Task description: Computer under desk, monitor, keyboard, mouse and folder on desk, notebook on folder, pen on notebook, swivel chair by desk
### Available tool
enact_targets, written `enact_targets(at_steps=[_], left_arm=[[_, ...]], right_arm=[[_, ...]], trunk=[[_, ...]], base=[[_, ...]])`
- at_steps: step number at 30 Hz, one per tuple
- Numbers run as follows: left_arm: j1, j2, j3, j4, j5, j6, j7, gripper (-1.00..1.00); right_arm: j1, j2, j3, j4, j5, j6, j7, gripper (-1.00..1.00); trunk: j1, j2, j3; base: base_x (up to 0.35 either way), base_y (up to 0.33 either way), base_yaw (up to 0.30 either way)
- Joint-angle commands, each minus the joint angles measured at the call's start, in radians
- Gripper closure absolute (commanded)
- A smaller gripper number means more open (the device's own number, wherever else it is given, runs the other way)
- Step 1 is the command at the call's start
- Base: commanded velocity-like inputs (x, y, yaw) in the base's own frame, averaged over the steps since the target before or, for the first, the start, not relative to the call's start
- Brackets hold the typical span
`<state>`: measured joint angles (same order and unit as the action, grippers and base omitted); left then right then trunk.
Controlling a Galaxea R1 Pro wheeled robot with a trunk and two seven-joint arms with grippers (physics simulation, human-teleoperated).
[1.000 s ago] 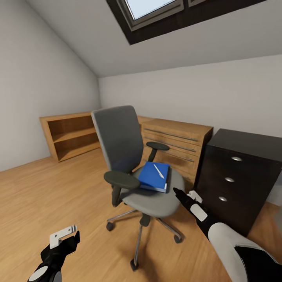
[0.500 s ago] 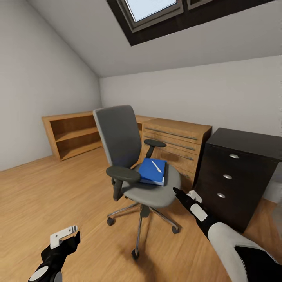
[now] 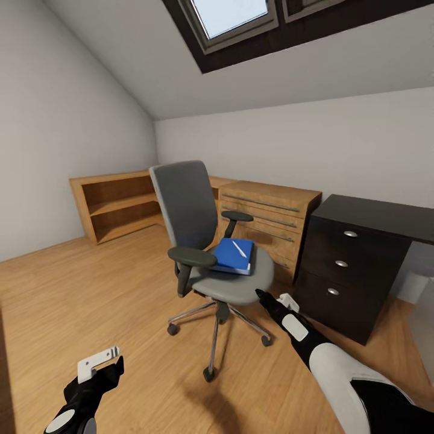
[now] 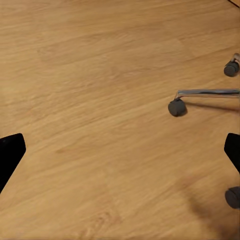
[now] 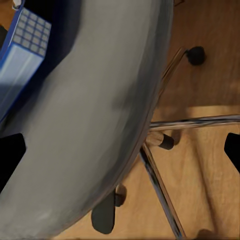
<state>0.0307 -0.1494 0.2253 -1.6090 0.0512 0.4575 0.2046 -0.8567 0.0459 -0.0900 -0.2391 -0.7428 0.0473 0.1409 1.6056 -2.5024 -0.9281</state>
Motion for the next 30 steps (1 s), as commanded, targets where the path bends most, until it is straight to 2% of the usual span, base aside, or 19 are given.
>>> enact_targets(at_steps=[1, 7, 15, 17, 20, 30], left_arm=[[0.000, 0.000, 0.000, -0.002, 0.006, 0.004, 0.004, -1.00], [0.000, 0.000, 0.000, -0.002, 0.006, 0.004, 0.004, -1.00], [0.000, -0.001, -0.005, -0.002, 0.006, 0.003, 0.004, -1.00], [0.000, 0.001, -0.029, -0.002, 0.004, 0.003, 0.006, -1.00], [0.000, 0.001, -0.041, -0.002, 0.004, 0.003, 0.007, -1.00], [0.000, 0.002, -0.046, -0.002, 0.004, 0.003, 0.007, -1.00]], right_arm=[[0.000, 0.003, -0.008, 0.000, -0.003, 0.005, 0.004, -1.00], [0.001, 0.022, -0.007, 0.003, -0.003, 0.006, 0.004, -1.00], [0.001, 0.025, -0.007, 0.019, -0.003, 0.006, 0.005, -1.00], [0.001, 0.025, -0.008, 0.019, -0.003, 0.004, 0.006, -1.00], [0.001, 0.025, -0.007, 0.020, -0.002, 0.003, 0.006, -1.00], [0.001, 0.026, -0.007, 0.020, -0.003, 0.002, 0.005, -1.00]], trunk=[[0.000, 0.000, -0.001], [0.000, 0.000, -0.001], [0.000, 0.000, -0.001], [0.000, 0.000, -0.001], [0.000, 0.000, -0.001], [0.000, 0.000, -0.001]], base=[[-0.010, 0.000, 0.005], [-0.004, 0.000, 0.096], [0.029, 0.000, 0.081], [0.238, 0.000, 0.009], [0.292, 0.000, 0.003], [0.318, 0.000, 0.000]])
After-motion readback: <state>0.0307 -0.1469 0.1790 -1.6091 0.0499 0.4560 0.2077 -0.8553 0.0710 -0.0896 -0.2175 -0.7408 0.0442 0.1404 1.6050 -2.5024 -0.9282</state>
